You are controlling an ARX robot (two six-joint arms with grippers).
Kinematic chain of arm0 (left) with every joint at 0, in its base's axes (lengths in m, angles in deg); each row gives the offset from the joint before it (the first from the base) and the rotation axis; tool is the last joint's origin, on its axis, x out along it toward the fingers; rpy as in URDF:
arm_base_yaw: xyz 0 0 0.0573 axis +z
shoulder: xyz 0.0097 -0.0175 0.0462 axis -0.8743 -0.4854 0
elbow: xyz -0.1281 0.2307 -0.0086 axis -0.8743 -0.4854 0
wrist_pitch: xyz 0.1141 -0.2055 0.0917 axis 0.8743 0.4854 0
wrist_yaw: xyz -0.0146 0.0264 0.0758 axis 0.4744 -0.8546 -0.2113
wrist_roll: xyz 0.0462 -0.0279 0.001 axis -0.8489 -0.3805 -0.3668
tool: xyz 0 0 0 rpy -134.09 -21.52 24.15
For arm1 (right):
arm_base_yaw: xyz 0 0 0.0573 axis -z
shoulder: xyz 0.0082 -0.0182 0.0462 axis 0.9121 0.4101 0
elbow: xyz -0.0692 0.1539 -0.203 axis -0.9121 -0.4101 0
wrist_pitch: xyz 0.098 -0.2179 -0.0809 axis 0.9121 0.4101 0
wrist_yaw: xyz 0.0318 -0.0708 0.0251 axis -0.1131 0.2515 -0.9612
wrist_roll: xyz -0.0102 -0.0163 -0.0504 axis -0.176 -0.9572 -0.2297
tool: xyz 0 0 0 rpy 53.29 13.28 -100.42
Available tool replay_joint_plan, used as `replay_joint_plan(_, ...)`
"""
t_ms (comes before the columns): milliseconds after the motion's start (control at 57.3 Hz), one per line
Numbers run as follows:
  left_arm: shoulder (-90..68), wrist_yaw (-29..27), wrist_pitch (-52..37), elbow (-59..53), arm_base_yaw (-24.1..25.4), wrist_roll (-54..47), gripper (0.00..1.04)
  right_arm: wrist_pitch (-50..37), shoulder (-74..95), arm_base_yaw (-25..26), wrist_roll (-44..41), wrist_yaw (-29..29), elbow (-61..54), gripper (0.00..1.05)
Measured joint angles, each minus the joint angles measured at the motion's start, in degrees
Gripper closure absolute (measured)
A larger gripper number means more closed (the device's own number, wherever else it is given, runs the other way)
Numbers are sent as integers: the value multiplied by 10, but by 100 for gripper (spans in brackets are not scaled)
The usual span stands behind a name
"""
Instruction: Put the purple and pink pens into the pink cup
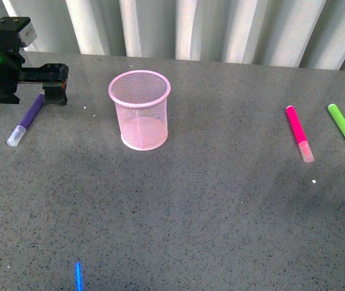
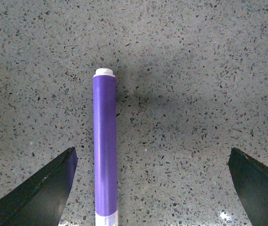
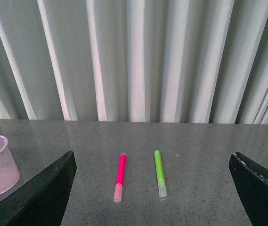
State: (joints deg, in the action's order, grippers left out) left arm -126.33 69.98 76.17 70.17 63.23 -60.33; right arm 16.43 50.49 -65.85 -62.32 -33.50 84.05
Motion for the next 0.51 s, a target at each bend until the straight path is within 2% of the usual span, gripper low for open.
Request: replay_joint_plan(506, -49, -18, 0, 37, 11, -16, 7, 0, 0, 0, 0, 0, 0, 7)
